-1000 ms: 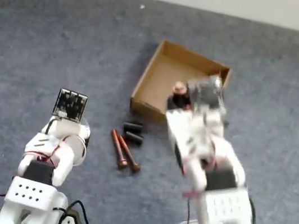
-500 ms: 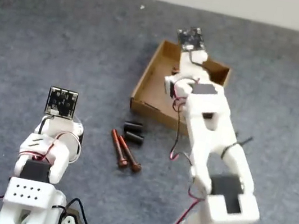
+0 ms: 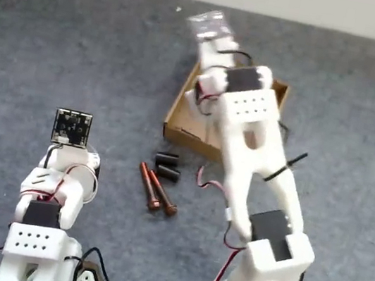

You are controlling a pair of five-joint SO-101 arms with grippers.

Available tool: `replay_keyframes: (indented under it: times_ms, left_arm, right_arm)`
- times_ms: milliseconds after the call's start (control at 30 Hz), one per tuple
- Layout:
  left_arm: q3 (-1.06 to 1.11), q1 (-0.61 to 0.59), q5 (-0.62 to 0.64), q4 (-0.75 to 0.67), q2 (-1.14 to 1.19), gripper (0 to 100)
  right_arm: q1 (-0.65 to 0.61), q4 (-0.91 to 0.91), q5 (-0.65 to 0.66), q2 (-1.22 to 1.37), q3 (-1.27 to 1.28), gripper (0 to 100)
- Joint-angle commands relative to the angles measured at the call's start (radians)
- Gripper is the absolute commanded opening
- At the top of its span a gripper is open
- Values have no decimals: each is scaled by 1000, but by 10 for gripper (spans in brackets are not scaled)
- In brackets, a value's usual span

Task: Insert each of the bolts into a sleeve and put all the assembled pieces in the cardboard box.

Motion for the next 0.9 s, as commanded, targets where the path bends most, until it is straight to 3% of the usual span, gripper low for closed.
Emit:
replay_keyframes:
  times_ms: [0, 100, 367, 567, 733, 867]
  left_arm:
    - [-12, -31, -15, -23, -7, 6]
    - [-12, -31, -15, -23, -7, 6]
    - [-12, -31, -15, -23, -7, 6]
    - [-12, -31, -15, -23, -7, 6]
    - [-12, -30, -15, -23, -7, 7]
    - [-12, -30, -15, -23, -7, 7]
  right_arm:
    - [-108, 76, 64, -21, -12, 159]
    - [-162, 56, 101, -19, 90, 159]
    - [-206, -203, 147, -19, 344, 106]
    - [-229, -262, 149, -15, 361, 108]
    - [-234, -266, 149, 61, 361, 197]
    - [-234, -275, 178, 130, 352, 199]
